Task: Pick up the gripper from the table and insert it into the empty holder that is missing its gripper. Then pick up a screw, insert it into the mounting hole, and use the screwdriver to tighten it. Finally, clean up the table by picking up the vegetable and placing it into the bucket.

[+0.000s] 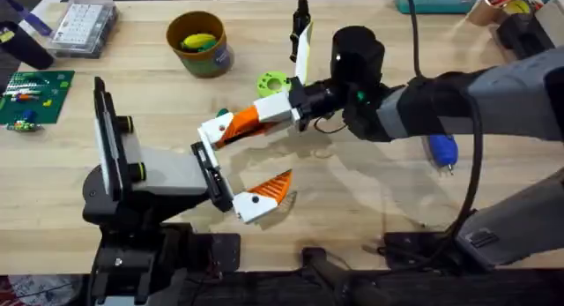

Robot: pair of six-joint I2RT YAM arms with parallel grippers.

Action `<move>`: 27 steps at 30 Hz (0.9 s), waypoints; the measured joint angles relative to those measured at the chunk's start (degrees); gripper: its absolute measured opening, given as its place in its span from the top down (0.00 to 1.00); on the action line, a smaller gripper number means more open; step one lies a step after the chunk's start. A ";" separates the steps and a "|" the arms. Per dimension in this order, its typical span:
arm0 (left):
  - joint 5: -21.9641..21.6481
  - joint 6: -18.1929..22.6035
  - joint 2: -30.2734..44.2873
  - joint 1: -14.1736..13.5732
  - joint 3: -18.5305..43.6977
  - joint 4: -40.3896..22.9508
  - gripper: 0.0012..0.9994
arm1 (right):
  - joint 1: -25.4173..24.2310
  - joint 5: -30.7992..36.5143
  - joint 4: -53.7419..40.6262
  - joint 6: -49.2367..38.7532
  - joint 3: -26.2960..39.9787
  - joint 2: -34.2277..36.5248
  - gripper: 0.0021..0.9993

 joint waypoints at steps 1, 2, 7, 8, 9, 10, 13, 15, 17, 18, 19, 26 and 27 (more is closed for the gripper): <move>-0.02 0.00 0.00 0.00 0.00 0.00 0.01 | 0.00 0.04 -0.07 -0.06 0.00 0.00 0.92; -0.04 0.01 0.00 0.00 0.00 0.00 0.01 | 0.01 0.07 -0.22 -0.13 0.00 -0.01 0.86; 0.12 0.04 0.00 -0.02 0.00 0.00 0.01 | 0.43 0.40 -0.60 -0.85 0.00 0.00 0.71; 0.14 0.04 0.00 -0.02 0.01 0.00 0.01 | 0.48 0.41 -0.59 -0.89 0.00 0.00 0.70; 0.14 0.04 0.00 -0.02 0.02 0.00 0.01 | 0.49 0.42 -0.59 -0.96 0.00 0.00 0.67; 0.16 0.04 0.00 -0.02 0.02 0.00 0.01 | 0.51 0.43 -0.65 -1.03 0.00 0.00 0.65; 1.47 0.04 0.00 -0.19 0.05 -0.23 0.01 | 0.66 1.07 -0.51 -1.12 0.00 0.00 0.59; 1.94 0.04 0.00 -0.50 0.07 -0.34 0.01 | 0.70 1.41 -0.54 -1.22 0.00 0.00 0.55; 2.37 0.04 0.00 -0.50 0.07 -0.39 0.01 | 0.67 1.51 -0.45 -1.25 0.00 0.00 0.50; 2.52 0.04 0.00 -0.50 0.07 -0.39 0.01 | 0.62 1.49 -0.36 -1.26 0.00 0.00 0.47; 2.66 0.04 0.02 -0.50 0.07 -0.40 0.01 | 0.53 1.47 -0.35 -1.26 0.00 0.00 0.42; 3.00 0.04 0.00 -0.50 0.07 -0.46 0.01 | -1.42 0.06 1.08 -1.44 0.04 0.00 0.00; 3.00 0.04 0.00 -0.50 0.07 -0.46 0.01 | -1.68 -0.17 1.04 -1.42 0.04 0.00 0.00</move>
